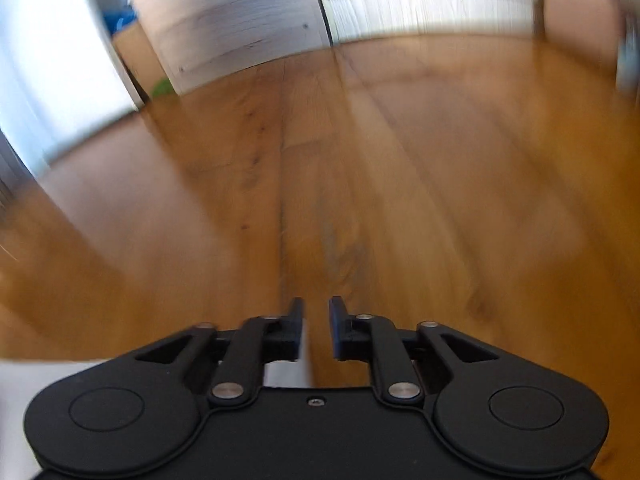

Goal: Fold clothes

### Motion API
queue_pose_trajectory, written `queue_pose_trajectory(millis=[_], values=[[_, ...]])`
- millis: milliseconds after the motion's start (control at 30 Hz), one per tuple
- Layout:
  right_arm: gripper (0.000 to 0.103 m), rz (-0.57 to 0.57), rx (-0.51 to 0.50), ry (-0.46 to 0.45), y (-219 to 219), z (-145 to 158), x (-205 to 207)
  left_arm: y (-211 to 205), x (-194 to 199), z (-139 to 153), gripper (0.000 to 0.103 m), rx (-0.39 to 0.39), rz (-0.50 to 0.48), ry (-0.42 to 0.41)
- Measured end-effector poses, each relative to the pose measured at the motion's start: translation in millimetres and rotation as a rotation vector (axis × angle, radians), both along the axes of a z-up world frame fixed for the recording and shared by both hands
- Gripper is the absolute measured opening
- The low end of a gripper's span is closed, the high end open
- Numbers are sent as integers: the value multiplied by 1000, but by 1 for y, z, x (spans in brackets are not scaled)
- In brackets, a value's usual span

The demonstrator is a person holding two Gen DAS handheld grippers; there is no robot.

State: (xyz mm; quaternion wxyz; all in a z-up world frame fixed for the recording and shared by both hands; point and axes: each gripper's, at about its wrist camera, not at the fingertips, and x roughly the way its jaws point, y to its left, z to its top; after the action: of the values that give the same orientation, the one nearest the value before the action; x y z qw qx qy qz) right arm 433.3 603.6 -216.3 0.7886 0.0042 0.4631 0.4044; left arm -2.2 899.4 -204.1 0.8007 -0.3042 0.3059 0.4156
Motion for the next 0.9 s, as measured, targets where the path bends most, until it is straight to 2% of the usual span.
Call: queue_pose_trajectory(millis=[33, 67, 100, 167, 200, 267, 300, 400, 433, 467, 500, 533, 567, 600, 667, 733, 800, 900], values=[[48, 2, 18, 35, -7, -2, 2, -4, 0, 2, 17, 0, -33, -9], [47, 9, 33, 62, -14, -4, 4, -7, 0, 2, 34, -4, -59, -22], [47, 22, 46, 78, -19, -5, 5, -10, -1, 2, 55, -1, -75, -32], [50, 53, 57, 83, -25, -6, 5, -16, -2, -2, 76, 20, -93, -50], [54, 66, 59, 80, -25, -8, 5, -18, -2, -6, 83, 23, -99, -46], [58, 94, 60, 83, -25, -11, 3, -18, 4, -17, 83, -5, -99, -6], [58, 109, 58, 91, -23, -13, 2, -15, 7, -24, 83, -49, -101, -11], [58, 176, 52, 104, -11, -17, -9, -13, 9, -37, 83, -144, -114, -84], [58, 197, 47, 86, -8, -18, -14, -14, 9, -37, 82, -136, -113, -87], [58, 218, 42, 57, -5, -19, -21, -15, 9, -38, 61, -129, -112, -90], [58, 238, 37, 28, -2, -20, -28, -16, 9, -39, 11, -121, -117, -87], [51, 259, 32, -1, 1, -21, -35, -18, 10, -39, 6, -113, -130, -72], [37, 280, 20, -74, 4, -20, -44, -19, 11, -39, 4, -105, -143, -57], [5, 286, 5, -157, 5, -16, -53, -21, 11, -38, 4, -97, -146, -57], [2, 270, 8, -289, 3, -5, -64, -21, 4, -33, 4, -91, -106, -97], [2, 234, 64, -321, -2, 8, -65, -21, 2, -28, 4, -52, -90, -95], [2, 235, 75, -359, 0, 17, -68, -25, 6, -26, 4, -2, -98, -56], [2, 254, 14, -398, 10, 15, -70, -33, 14, -26, 4, 72, -119, 18]])
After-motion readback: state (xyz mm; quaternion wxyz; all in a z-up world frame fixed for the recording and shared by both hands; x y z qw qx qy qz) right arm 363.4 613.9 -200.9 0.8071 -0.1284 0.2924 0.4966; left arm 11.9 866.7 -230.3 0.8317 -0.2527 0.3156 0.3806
